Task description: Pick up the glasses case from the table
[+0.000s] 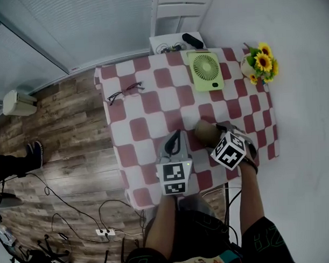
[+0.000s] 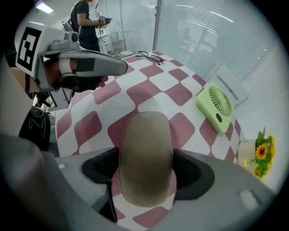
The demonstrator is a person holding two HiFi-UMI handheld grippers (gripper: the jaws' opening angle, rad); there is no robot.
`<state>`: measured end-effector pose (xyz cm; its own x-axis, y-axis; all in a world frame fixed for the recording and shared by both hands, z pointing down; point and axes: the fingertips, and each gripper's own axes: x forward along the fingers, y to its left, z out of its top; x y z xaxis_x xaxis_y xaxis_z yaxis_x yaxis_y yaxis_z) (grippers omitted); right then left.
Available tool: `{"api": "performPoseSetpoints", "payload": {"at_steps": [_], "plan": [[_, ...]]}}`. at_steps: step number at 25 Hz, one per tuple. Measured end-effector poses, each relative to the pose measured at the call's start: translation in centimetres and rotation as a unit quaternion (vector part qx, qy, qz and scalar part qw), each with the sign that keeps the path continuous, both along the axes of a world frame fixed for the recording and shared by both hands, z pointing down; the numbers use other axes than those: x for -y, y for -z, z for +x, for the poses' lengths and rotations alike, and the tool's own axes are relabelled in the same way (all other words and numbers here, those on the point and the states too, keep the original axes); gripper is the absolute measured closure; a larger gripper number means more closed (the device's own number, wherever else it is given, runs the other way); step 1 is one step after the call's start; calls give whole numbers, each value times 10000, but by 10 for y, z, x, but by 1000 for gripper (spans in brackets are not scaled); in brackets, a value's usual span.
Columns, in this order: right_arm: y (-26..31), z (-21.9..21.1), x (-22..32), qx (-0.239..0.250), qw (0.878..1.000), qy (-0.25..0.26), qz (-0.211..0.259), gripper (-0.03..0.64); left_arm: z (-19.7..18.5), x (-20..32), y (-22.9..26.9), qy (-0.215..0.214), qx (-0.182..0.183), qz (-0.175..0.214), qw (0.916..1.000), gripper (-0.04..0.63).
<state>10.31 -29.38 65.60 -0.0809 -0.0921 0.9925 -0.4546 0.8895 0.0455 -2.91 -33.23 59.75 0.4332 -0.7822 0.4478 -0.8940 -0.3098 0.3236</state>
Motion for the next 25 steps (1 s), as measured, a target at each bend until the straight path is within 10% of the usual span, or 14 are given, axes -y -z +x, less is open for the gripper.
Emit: {"api": "performPoseSetpoints", "payload": {"at_steps": [15, 25], "plan": [[-6, 0, 2, 147, 9999, 69, -57, 235, -5, 3, 0, 304, -4, -9, 9995, 584], [32, 4, 18, 971, 9899, -613, 826, 238, -5, 6, 25, 444, 81, 298, 9985, 584]]}}
